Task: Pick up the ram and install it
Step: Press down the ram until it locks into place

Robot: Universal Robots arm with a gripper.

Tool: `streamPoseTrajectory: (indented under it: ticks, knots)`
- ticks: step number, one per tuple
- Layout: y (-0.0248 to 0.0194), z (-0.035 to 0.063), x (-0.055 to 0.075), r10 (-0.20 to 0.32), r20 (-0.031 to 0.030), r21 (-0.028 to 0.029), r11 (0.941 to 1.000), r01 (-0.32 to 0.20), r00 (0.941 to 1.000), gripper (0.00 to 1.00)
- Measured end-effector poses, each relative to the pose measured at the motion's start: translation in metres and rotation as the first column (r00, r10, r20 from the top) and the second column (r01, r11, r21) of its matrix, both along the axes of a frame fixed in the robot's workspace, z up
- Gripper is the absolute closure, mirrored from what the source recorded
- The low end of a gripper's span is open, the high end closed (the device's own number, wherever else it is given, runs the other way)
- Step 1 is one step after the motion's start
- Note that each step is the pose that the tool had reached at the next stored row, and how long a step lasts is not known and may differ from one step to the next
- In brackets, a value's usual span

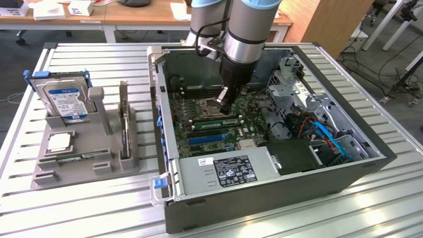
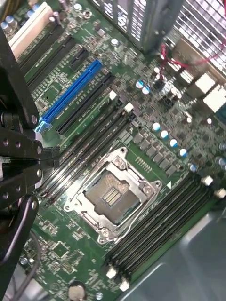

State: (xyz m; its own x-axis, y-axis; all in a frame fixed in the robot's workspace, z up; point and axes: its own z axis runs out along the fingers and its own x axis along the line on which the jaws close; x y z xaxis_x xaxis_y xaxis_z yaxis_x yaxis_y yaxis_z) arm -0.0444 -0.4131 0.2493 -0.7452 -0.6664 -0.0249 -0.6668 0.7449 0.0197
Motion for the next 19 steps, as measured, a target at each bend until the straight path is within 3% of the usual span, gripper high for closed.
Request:
streamPoseTrajectory:
  ticks: [5,10,14,19]
  knots:
    - [0.0000,-0.0002,-0.0003,-0.069,0.0000,0.0000,0.9976,0.069,0.9976,0.91]
    - [0.0000,-0.0003,-0.0004,-0.139,0.0000,0.0001,0.9903,0.139,0.9903,0.91]
    - [0.0000,-0.0004,-0.0006,-0.194,0.0001,0.0000,0.9809,0.194,0.9809,0.91]
    - [0.0000,-0.0005,-0.0007,-0.264,0.0000,0.0000,0.9646,0.264,0.9646,0.91]
